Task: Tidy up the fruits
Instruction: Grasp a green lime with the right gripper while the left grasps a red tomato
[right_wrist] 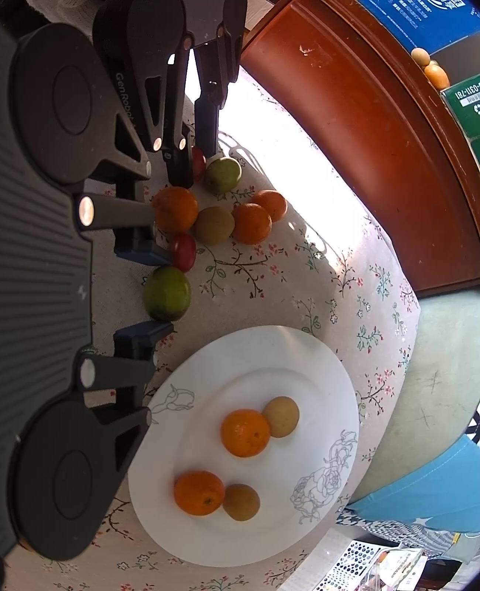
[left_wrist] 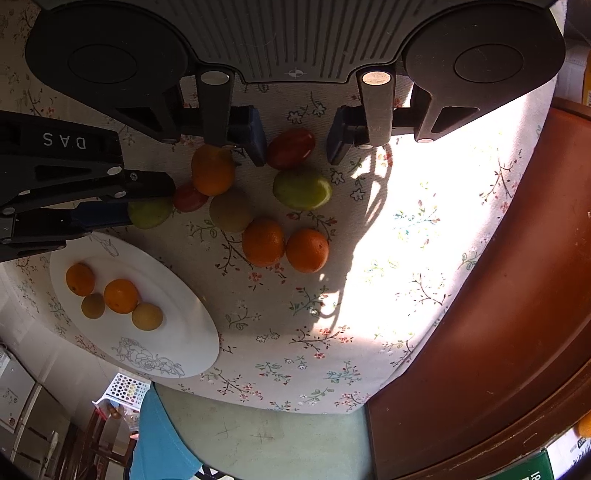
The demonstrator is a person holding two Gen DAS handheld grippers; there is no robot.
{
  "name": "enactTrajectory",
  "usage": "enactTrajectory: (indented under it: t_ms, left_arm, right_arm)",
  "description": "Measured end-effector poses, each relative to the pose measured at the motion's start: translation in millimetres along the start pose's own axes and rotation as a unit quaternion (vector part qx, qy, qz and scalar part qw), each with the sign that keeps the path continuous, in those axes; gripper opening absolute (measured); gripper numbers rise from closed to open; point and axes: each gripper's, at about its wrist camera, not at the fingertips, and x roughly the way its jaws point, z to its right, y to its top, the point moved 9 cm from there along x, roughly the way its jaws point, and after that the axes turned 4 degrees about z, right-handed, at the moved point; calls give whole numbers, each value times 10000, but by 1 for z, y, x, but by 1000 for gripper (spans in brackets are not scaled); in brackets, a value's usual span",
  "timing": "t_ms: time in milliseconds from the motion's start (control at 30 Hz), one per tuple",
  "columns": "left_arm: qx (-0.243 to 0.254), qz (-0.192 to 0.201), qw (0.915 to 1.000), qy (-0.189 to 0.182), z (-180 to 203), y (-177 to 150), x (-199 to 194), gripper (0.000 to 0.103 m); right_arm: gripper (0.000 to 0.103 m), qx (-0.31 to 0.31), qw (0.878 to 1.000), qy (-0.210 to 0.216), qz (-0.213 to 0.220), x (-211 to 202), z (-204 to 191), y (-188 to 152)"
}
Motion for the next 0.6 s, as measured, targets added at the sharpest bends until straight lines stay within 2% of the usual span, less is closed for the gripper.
enactTrajectory:
  t_ms: [100,600]
  left_arm:
    - [-41,-2,10000,-21,1,0,0,26]
    - [-195,89,9996,-165,1,6,-12,25]
  right_arm:
    - [33,-7,10000,-3,-3,0,0,0]
    - [33,10,9999,140,10,-6,-6,2]
